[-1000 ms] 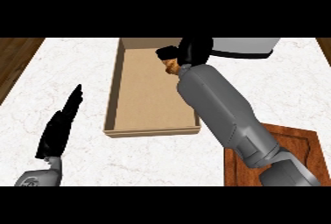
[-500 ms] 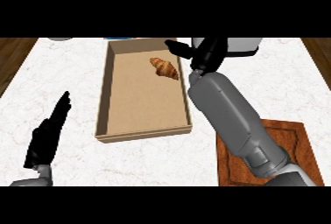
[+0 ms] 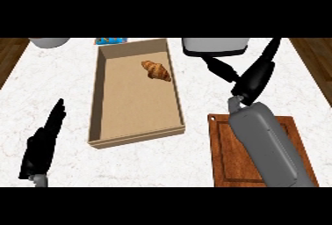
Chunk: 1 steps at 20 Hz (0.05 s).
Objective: Pick the croissant from the cutting board and place it in the cardboard box
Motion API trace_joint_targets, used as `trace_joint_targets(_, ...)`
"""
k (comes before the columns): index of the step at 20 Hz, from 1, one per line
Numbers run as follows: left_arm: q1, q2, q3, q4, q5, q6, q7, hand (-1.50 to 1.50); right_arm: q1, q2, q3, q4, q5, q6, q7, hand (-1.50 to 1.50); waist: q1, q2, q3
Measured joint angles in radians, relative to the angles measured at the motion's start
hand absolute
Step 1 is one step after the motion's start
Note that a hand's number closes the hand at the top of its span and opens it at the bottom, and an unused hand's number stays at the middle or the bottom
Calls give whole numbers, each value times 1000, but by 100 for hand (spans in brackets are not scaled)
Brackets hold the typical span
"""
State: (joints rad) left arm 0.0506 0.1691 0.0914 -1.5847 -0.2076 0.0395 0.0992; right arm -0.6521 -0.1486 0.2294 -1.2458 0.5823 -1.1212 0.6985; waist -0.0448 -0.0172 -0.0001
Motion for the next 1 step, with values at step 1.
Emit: trace_joint_targets(1, -6, 4, 5, 3, 1, -1, 0, 0, 53, -22, 6, -65, -5, 10, 2, -150, 1, 1, 0)
